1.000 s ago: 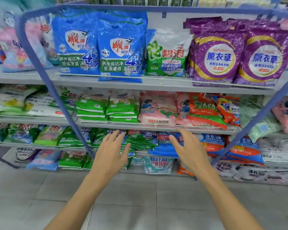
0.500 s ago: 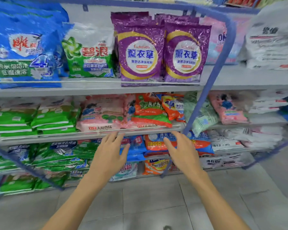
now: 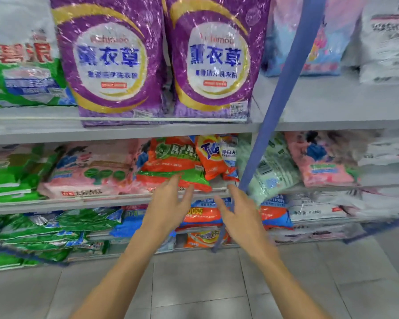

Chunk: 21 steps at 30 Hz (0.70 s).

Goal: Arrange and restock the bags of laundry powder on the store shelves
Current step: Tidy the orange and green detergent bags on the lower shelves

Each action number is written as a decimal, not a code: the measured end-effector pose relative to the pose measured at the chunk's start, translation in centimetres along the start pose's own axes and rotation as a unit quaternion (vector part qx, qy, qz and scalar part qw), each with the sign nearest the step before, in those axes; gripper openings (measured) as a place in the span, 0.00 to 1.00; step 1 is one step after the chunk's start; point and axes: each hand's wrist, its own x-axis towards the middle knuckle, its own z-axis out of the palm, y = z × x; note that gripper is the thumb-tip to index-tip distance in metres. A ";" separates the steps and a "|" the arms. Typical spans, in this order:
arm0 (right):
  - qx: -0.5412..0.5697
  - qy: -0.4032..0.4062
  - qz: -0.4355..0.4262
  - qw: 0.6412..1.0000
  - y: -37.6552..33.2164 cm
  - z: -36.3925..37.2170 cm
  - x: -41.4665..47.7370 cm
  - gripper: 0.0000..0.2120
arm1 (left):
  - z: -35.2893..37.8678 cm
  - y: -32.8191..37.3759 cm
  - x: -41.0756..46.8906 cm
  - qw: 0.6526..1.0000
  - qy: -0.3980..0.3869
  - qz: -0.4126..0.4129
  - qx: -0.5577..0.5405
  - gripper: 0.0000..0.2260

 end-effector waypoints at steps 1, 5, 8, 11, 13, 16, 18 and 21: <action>0.011 0.005 0.000 1.000 0.3 0.7 1.1 0.24 | 1.0 0.3 1.6 1.000 0.004 -0.002 -0.016 0.27; 0.083 0.034 0.016 0.996 1.4 3.9 6.1 0.27 | 4.9 0.6 7.9 0.996 0.029 -0.037 -0.081 0.19; 0.109 0.088 0.049 0.989 2.7 5.8 10.0 0.23 | 7.3 0.4 11.6 0.985 0.089 -0.036 -0.142 0.12; 0.134 0.125 0.104 0.977 3.1 7.0 13.6 0.28 | 8.9 1.8 14.5 0.980 0.084 -0.078 -0.161 0.18; 0.201 0.143 0.143 0.959 3.1 7.8 15.6 0.36 | 9.7 3.1 15.8 0.987 0.069 -0.104 -0.105 0.27; 0.242 0.149 0.179 0.942 3.4 8.2 17.0 0.35 | 10.3 3.3 16.9 0.986 0.052 -0.145 -0.058 0.30; 0.243 0.172 0.176 0.938 3.5 7.9 17.1 0.28 | 9.9 2.4 17.0 0.984 0.040 -0.146 -0.097 0.22; 0.269 0.140 0.185 0.935 3.8 7.4 17.1 0.31 | 8.4 1.7 15.6 0.934 0.019 -0.146 -0.324 0.13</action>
